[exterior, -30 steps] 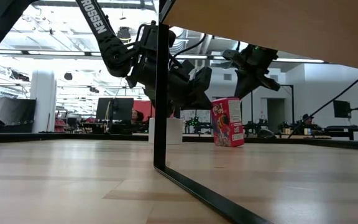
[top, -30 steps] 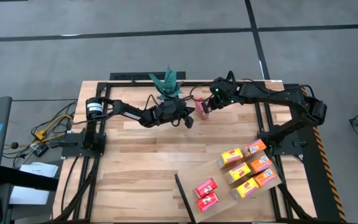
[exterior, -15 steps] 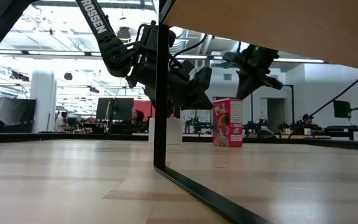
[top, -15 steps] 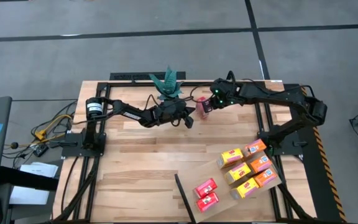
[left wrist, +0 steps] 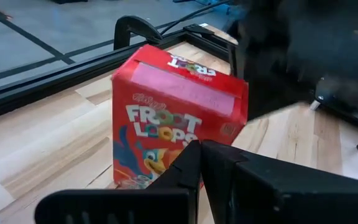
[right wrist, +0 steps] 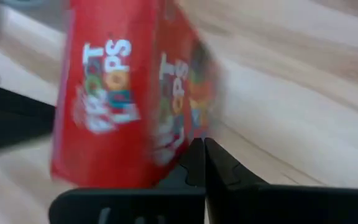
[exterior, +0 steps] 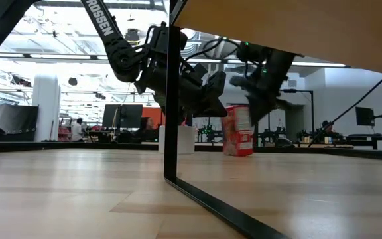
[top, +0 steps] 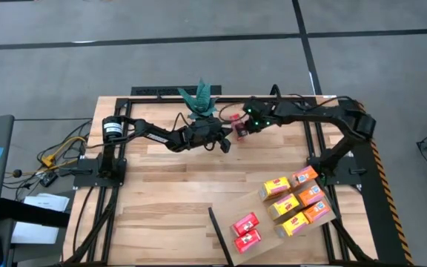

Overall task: Stack cereal on shelf
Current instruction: Put the red cereal box on the shelf aligned with the other red cereal boxes

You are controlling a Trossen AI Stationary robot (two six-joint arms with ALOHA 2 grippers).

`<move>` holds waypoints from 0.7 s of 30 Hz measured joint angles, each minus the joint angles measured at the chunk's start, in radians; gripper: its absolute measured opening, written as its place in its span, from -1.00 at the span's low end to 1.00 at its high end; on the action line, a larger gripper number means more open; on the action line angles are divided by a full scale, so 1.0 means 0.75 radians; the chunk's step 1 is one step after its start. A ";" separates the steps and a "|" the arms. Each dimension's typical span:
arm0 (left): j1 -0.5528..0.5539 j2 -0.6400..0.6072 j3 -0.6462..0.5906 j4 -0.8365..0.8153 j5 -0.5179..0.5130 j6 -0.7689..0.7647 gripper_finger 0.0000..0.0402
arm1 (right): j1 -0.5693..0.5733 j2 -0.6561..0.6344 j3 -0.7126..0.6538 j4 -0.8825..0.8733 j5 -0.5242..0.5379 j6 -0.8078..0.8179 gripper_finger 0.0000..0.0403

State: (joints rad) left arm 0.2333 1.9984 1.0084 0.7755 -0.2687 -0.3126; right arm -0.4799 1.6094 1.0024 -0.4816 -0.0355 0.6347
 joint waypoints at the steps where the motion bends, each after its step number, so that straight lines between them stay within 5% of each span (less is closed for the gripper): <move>1: 0.000 0.000 0.000 0.000 0.000 0.001 -1.00 | 0.013 0.017 -0.004 0.001 -0.004 -0.005 -0.98; 12: 0.001 0.000 0.000 -0.022 0.028 0.039 -1.00 | 0.031 -0.011 -0.001 0.089 -0.001 -0.049 -0.98; 21: 0.002 -0.002 0.000 -0.085 0.045 0.095 -1.00 | 0.038 -0.116 0.048 -0.076 0.018 -0.084 -0.97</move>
State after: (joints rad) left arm 0.2345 1.9972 1.0082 0.7120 -0.2350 -0.2413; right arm -0.4516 1.5221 1.0382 -0.5383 -0.0219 0.5717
